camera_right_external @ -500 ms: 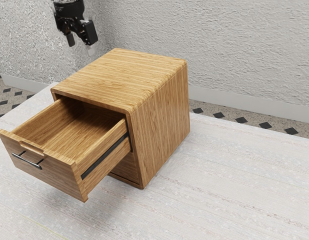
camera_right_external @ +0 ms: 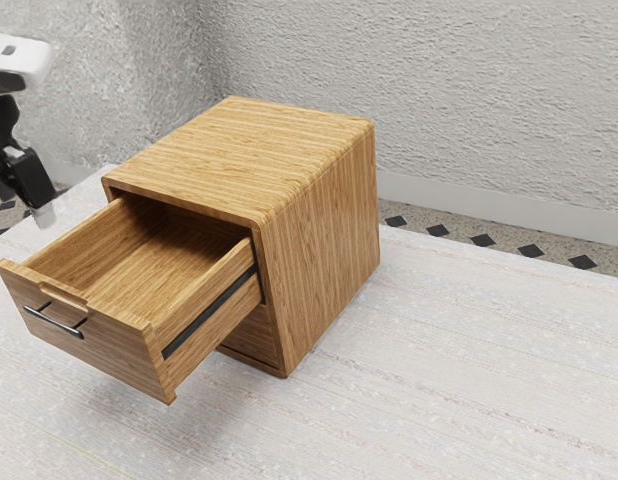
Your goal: Push the drawer handle with one arm to close the drawer
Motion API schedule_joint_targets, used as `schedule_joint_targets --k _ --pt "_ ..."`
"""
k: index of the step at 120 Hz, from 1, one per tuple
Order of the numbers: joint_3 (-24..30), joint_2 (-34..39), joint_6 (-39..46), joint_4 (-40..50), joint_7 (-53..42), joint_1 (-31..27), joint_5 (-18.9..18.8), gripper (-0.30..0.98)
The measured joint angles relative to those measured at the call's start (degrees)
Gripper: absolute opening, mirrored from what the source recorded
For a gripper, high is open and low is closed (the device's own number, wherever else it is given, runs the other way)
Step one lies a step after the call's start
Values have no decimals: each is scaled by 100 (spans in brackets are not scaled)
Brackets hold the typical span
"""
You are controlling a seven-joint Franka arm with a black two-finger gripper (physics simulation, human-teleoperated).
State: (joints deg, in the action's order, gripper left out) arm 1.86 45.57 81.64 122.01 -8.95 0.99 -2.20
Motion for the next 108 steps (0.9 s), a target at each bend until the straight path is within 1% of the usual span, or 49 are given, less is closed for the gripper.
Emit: schedule_joint_targets --k 11,19,27,37,48,63,108 --pt "6 788 -288 644 326 4 35 36" --pt "1 1124 -460 1137 558 5 51 21" --pt "-13 1431 -584 1502 767 3 60 11" --pt "-171 1588 -666 1850 998 1 66 3" --pt "-215 1620 -538 2132 1218 2 63 -2" --pt "-274 1581 -273 2342 1468 -2 6 -6" --pt "-300 972 690 2512 1954 -2 -145 -10"
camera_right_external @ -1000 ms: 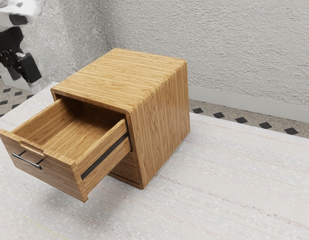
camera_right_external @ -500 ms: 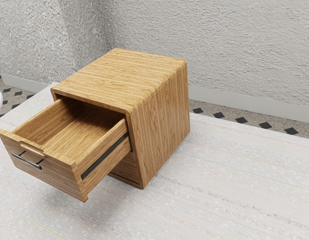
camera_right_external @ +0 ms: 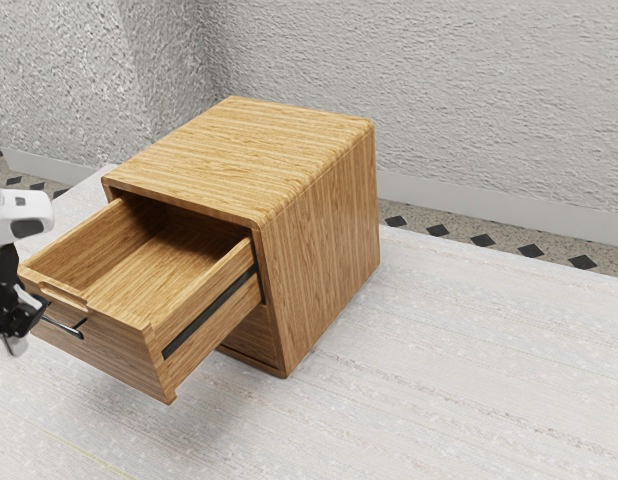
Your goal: Push the drawer handle with one arm to close the drawer
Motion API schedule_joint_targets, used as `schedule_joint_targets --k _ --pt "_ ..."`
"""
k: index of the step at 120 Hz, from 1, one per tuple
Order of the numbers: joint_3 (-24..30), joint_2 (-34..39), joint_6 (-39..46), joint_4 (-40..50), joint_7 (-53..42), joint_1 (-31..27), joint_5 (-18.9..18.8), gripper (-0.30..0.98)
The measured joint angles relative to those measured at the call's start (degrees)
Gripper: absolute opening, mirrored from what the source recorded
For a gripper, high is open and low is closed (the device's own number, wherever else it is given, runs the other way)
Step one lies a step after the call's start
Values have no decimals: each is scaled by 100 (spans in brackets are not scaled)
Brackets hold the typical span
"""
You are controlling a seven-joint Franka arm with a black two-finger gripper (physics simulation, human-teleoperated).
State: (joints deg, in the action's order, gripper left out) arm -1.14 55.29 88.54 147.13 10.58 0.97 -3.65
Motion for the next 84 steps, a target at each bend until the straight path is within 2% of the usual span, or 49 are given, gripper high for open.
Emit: schedule_joint_targets --k 84 --pt "-7 -1017 1429 -71 122 -4 -114 -10"
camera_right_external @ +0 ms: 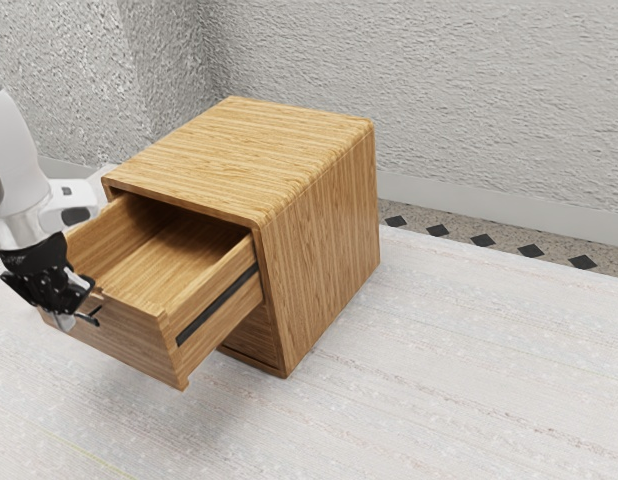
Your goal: Push the drawer handle with one arm to close the drawer
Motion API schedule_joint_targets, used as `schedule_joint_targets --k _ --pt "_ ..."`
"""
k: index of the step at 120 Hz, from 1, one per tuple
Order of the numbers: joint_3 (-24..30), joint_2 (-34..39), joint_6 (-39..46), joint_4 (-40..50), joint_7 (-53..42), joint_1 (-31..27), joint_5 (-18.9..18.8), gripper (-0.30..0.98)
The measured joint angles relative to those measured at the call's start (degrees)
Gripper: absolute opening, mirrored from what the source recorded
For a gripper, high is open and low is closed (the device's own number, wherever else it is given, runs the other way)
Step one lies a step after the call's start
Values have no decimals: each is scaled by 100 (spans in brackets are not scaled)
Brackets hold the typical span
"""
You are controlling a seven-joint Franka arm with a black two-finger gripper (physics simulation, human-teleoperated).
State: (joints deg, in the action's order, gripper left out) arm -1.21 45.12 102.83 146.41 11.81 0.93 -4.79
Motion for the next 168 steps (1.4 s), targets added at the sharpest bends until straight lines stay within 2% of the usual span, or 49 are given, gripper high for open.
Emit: schedule_joint_targets --k 97,168 --pt "-117 -1704 1648 -786 -689 -14 -10 -10" --pt "-111 -2787 2087 -1741 -1090 -6 37 -10"
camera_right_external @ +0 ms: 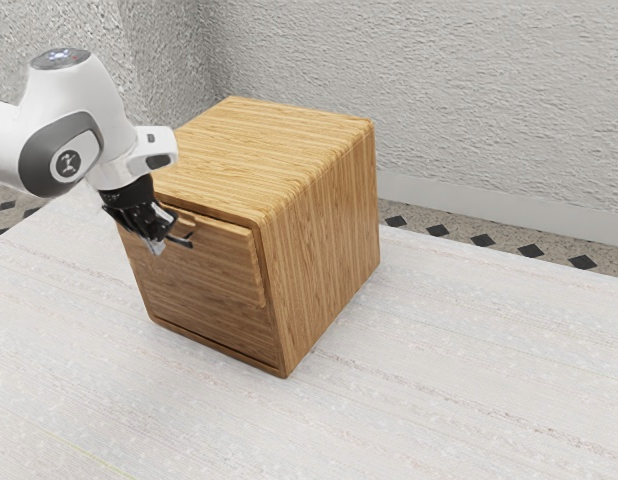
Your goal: Push the drawer handle with one arm to close the drawer
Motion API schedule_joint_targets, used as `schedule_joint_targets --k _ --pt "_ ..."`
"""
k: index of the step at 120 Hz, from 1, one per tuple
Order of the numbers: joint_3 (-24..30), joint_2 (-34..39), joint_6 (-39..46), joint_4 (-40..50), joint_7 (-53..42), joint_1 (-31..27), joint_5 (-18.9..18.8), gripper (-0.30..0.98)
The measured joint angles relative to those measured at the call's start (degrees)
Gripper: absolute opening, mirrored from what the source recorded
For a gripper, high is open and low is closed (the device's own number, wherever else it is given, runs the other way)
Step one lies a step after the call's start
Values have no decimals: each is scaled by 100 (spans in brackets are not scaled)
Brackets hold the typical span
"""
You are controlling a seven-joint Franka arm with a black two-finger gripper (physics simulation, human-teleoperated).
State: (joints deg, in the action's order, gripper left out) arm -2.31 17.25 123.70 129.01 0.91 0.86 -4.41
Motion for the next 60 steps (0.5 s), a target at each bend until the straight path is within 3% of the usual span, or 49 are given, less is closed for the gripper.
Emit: schedule_joint_targets --k 16,34,46,60 --pt "2 -168 25 -152 -84 -18 16 -9" --pt "1 148 -284 -135 -135 -3 333 -9" --pt "29 795 -1145 -265 10 1 446 -10" --pt "280 721 -2592 -1758 246 3 453 -10"
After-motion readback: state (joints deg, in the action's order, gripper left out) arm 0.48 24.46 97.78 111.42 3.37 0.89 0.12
